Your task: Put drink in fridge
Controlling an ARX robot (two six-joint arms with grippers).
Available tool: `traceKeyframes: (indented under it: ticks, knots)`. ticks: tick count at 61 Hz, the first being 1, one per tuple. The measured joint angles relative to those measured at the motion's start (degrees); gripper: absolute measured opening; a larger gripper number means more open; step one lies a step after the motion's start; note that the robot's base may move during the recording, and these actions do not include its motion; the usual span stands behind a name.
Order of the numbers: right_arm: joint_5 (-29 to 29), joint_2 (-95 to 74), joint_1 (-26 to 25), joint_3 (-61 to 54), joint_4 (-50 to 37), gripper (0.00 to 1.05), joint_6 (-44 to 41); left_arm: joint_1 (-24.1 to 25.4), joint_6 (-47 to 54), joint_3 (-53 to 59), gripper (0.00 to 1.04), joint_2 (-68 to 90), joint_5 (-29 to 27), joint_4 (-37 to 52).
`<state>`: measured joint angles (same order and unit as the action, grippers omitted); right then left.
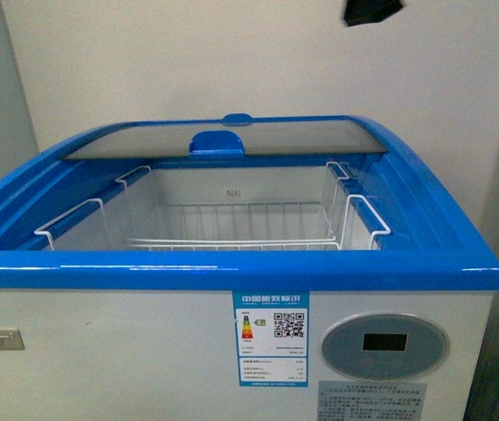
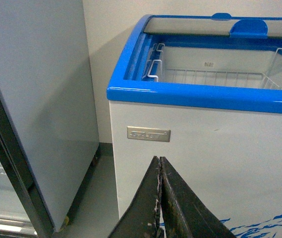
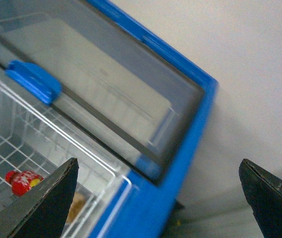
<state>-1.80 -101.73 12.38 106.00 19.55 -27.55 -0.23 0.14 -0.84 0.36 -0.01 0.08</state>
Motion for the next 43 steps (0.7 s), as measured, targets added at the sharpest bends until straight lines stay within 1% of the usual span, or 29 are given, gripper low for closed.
traceKeyframes:
  ticks: [3, 5, 11, 14, 15, 17, 18, 19, 21, 24, 25, 26, 31, 38, 43]
  knots:
    - [-2.23, 5.03, -1.92, -5.18, 0.15, 0.97, 3.85, 0.00, 0.02, 0.00, 0.03, 0.00, 0.02, 0.00]
    - [-3.30, 10.58, -3.63, -11.32, 0.68, 0.97, 7.63, 0.00, 0.02, 0.00, 0.03, 0.00, 0.02, 0.00]
    - [-2.84, 20.94, -5.70, -22.01, 3.08, 0.97, 13.66, 0.00, 0.00, 0.00, 0.03, 0.00, 0.00, 0.00]
    - [-1.70, 28.22, -6.47, -28.55, 5.40, 0.97, 16.98, 0.00, 0.00, 0.00, 0.03, 0.00, 0.02, 0.00]
    - [-1.75, 31.52, -6.67, -31.58, 4.72, 0.95, 19.06, 0.00, 0.02, 0.00, 0.03, 0.00, 0.00, 0.00]
    - [-2.36, 35.10, -6.75, -35.34, 1.90, 0.92, 20.09, 0.00, 0.02, 0.00, 0.03, 0.00, 0.00, 0.00]
    - [-2.60, 40.70, -7.08, -41.03, -3.45, 0.87, 21.77, 0.00, 0.00, 0.00, 0.03, 0.00, 0.00, 0.00]
    - [-1.55, 44.61, -7.78, -44.70, -6.78, 0.84, 22.86, 0.00, 0.02, 0.00, 0.03, 0.00, 0.00, 0.00]
    - [0.77, 50.80, -9.25, -50.03, -10.29, 0.79, 23.78, 0.00, 0.02, 0.00, 0.03, 0.00, 0.02, 0.00]
    - [1.27, 62.90, -11.43, -60.17, -11.32, 0.69, 25.18, 0.00, 0.00, 0.00, 0.03, 0.00, -0.02, 0.00]
    - [1.25, 68.35, -11.91, -65.26, -11.78, 0.64, 25.55, 0.00, 0.00, 0.00, 0.03, 0.00, -0.02, 0.00]
    - [1.27, 71.67, -12.02, -68.02, -12.22, 0.60, 25.86, 0.00, 0.02, 0.00, 0.03, -0.02, -0.02, 0.00]
    - [1.73, 79.28, -12.24, -74.44, -14.32, 0.48, 26.36, 0.00, 0.00, 0.00, 0.03, -0.02, 0.17, 0.00]
    - [1.73, 81.11, -12.33, -81.02, -16.02, 0.32, 26.64, 0.00, 0.00, 0.00, 0.03, -0.02, 0.02, -0.02]
    - [1.79, 82.53, -12.31, -85.61, -17.20, 0.18, 26.75, 0.00, 0.00, 0.00, 0.03, -0.04, -0.02, -0.02]
